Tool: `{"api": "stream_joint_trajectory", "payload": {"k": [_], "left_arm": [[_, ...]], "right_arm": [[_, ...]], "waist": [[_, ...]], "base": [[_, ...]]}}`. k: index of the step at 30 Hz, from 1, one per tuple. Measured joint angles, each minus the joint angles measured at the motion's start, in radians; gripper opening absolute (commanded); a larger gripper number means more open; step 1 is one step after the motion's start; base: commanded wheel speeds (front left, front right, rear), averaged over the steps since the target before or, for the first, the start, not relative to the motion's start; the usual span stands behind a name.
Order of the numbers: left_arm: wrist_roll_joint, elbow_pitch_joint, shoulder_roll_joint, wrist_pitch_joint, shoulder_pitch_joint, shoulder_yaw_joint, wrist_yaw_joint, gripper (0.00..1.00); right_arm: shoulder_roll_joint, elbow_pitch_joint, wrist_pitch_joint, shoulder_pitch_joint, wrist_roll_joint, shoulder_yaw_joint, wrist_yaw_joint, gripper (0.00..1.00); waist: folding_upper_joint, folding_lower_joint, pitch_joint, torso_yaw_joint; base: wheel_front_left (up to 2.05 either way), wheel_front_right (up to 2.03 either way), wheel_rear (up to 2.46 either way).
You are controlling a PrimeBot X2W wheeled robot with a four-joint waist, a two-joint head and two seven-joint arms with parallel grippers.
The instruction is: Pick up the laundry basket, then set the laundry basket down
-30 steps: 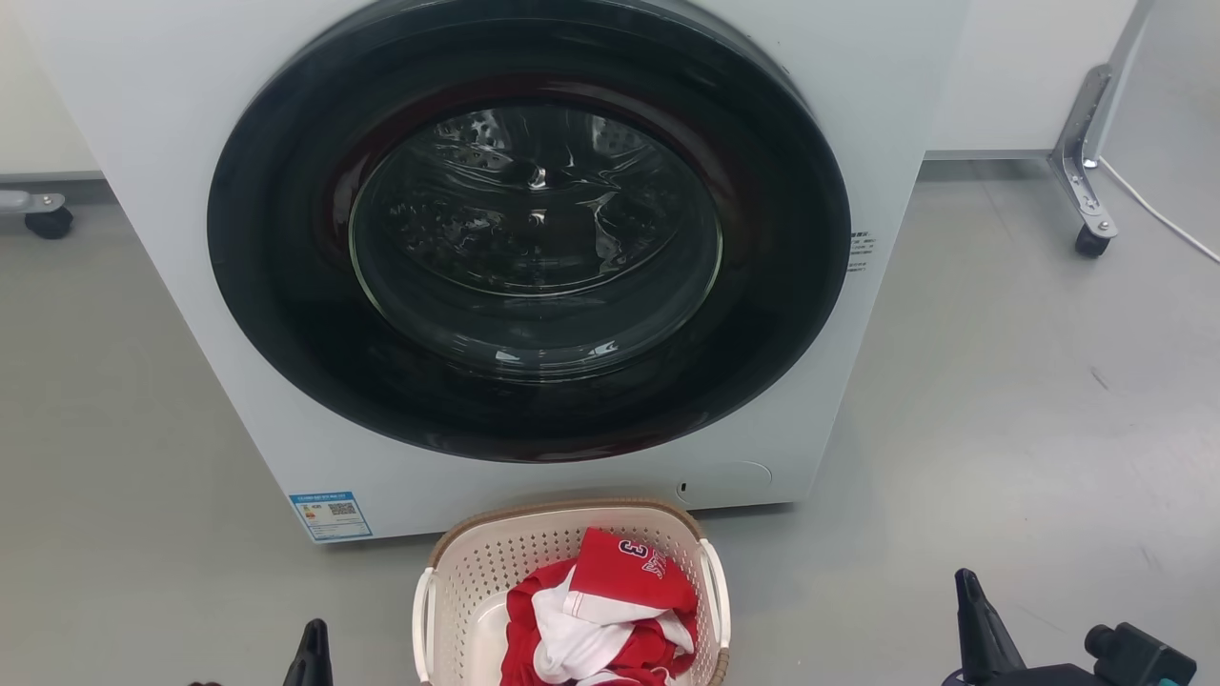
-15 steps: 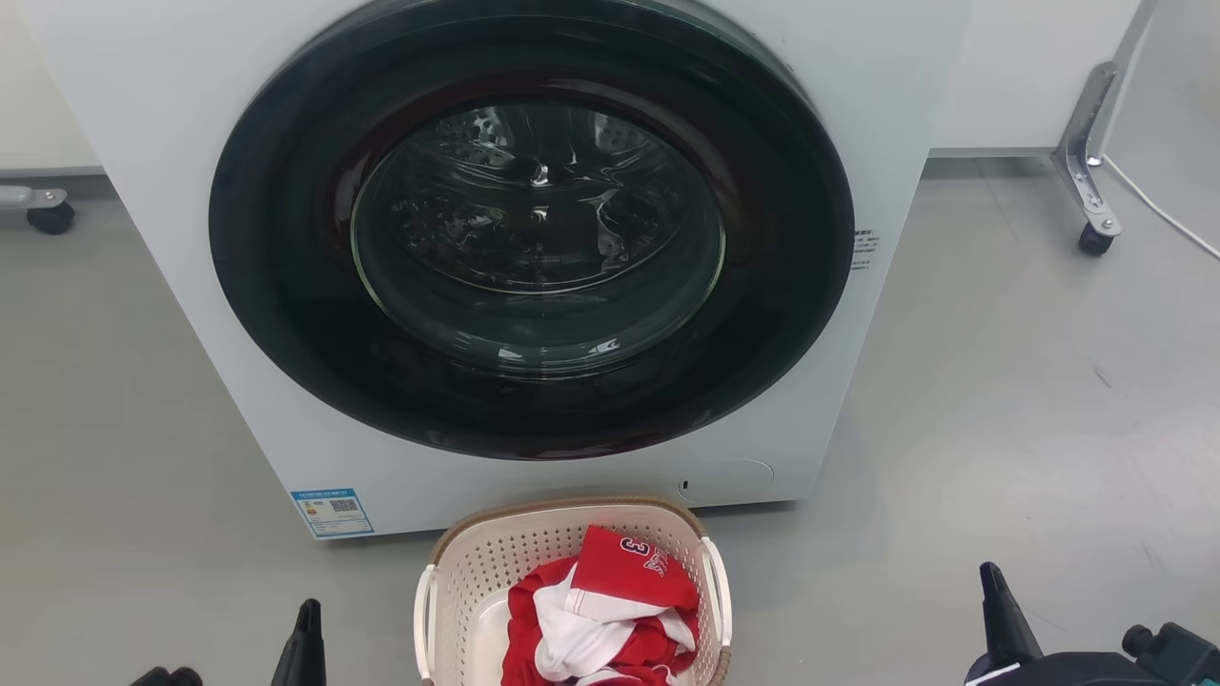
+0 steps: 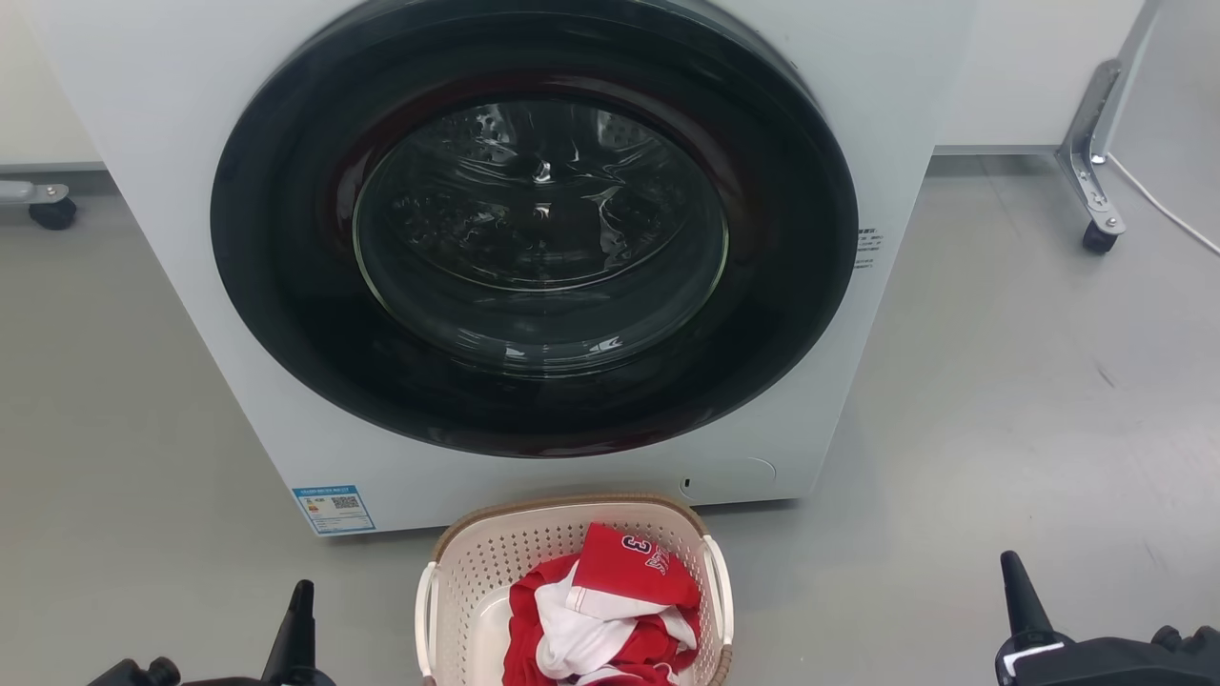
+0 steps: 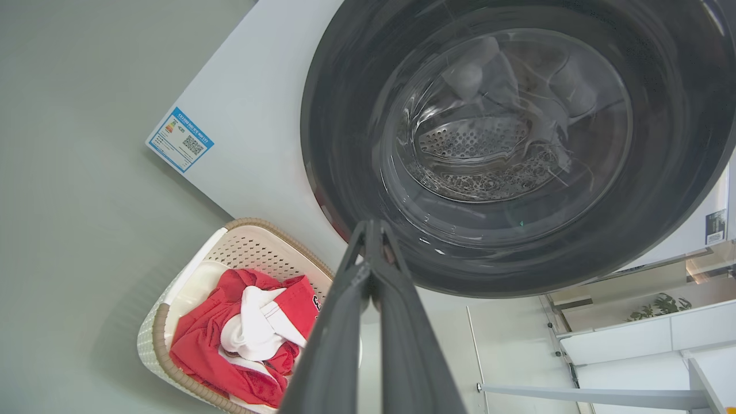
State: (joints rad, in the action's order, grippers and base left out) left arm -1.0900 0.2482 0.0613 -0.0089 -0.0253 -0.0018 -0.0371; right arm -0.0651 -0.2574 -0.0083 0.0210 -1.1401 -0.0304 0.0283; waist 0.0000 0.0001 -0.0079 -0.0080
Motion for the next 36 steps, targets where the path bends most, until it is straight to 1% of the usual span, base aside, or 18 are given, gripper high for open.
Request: {"api": "stream_joint_trajectory", "payload": {"k": [16,17,20,23,28,31,32,36], "left_arm": [[-0.234,0.022,-0.007,0.058,0.044,0.042,-0.035,0.0],[-0.245,0.025,-0.007,0.061,0.044,0.047,-0.043,0.0],[-0.293,0.03,-0.008,0.071,0.05,0.056,-0.044,0.0],[-0.34,0.032,-0.009,0.08,0.069,0.062,-0.061,0.0],[-0.409,0.037,-0.014,0.098,0.083,0.075,-0.07,0.0],[-0.453,0.04,-0.016,0.11,0.085,0.086,-0.078,0.0],[-0.469,0.042,-0.016,0.113,0.087,0.088,-0.079,0.0],[-0.507,0.046,-0.018,0.122,0.105,0.092,-0.086,0.0]], "right_arm": [[0.011,-0.014,0.056,0.034,-0.21,0.076,0.044,0.0],[0.011,-0.016,0.06,0.034,-0.222,0.081,0.044,0.0],[0.013,-0.021,0.07,0.035,-0.265,0.095,0.053,0.0],[0.015,-0.027,0.079,0.039,-0.305,0.109,0.061,0.0],[0.017,-0.034,0.098,0.053,-0.371,0.132,0.076,0.0],[0.019,-0.038,0.108,0.054,-0.408,0.147,0.08,0.0],[0.019,-0.039,0.113,0.054,-0.423,0.152,0.086,0.0],[0.021,-0.041,0.122,0.065,-0.456,0.163,0.088,0.0]], "waist": [[0.0,-0.0002,0.005,0.004],[0.0,-0.0002,0.005,0.004],[0.0,-0.0002,0.006,0.005],[0.0,-0.0001,0.006,0.005],[0.0,-0.0001,0.008,0.007],[0.0,-0.0001,0.009,0.007],[0.0,-0.0001,0.009,0.007],[0.0,-0.0001,0.01,0.008]], "base": [[0.0,0.0,0.0],[0.0,0.0,0.0],[0.0,0.0,0.0],[0.0,0.0,0.0],[0.0,0.0,0.0],[0.0,0.0,0.0],[0.0,0.0,0.0],[0.0,0.0,0.0]]}}
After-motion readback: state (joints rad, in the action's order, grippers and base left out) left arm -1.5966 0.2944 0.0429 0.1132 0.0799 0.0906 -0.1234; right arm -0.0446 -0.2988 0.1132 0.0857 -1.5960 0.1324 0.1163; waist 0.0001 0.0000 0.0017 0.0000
